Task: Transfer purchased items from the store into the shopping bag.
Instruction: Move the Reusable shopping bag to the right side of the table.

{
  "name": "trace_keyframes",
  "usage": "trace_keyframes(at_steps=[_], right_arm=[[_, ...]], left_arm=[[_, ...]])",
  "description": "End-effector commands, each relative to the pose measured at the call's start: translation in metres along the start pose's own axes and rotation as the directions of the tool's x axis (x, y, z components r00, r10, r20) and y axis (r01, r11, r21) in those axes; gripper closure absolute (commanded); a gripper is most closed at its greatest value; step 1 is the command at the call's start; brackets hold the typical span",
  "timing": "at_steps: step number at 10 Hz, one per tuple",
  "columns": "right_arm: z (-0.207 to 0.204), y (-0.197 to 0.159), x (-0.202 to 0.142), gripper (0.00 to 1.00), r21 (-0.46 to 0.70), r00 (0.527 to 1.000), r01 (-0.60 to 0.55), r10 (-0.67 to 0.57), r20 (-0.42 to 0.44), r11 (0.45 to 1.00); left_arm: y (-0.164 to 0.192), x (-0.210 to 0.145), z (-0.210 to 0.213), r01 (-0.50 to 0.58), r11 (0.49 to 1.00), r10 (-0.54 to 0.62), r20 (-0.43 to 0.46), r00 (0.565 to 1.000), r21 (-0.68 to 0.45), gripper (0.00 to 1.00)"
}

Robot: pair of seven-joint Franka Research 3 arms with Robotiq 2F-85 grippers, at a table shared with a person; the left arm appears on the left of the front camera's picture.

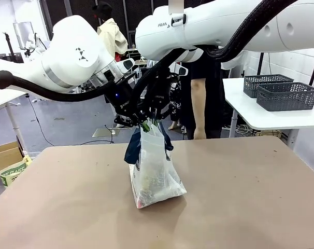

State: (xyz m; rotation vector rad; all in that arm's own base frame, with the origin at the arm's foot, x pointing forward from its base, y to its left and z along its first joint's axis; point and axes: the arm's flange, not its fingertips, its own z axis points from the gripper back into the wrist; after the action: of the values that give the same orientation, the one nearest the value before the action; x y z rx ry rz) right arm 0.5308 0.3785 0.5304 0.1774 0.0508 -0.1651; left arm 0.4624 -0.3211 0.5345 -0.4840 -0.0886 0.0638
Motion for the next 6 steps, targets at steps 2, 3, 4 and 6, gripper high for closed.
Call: trace_keyframes(at_steps=[2, 3, 4, 6], right_arm=[[0.0, 0.0, 0.0, 1.0, 0.0, 1.0, 0.0, 0.0, 0.0, 1.0], [0.0, 0.0, 0.0, 1.0, 0.0, 1.0, 0.007, -0.007, 0.0, 1.0], [-0.001, 0.0, 0.001, 1.0, -0.002, 1.0, 0.017, -0.017, 0.001, 1.0], [-0.001, -0.001, 0.003, 1.0, -0.001, 1.0, 0.026, -0.026, 0.001, 1.0]], left_arm=[[0.0, -0.002, 0.004, 0.016, 1.0, -0.016, 0.006, 1.0, -0.01, 0.81], [-0.001, -0.004, 0.007, 0.029, 0.999, -0.029, 0.006, 1.0, -0.016, 0.62], [-0.001, -0.007, 0.01, 0.042, 0.999, -0.042, 0.001, 0.999, -0.023, 0.42], [0.002, -0.01, 0.014, 0.042, 0.999, -0.042, -0.016, 0.999, -0.03, 0.04]])
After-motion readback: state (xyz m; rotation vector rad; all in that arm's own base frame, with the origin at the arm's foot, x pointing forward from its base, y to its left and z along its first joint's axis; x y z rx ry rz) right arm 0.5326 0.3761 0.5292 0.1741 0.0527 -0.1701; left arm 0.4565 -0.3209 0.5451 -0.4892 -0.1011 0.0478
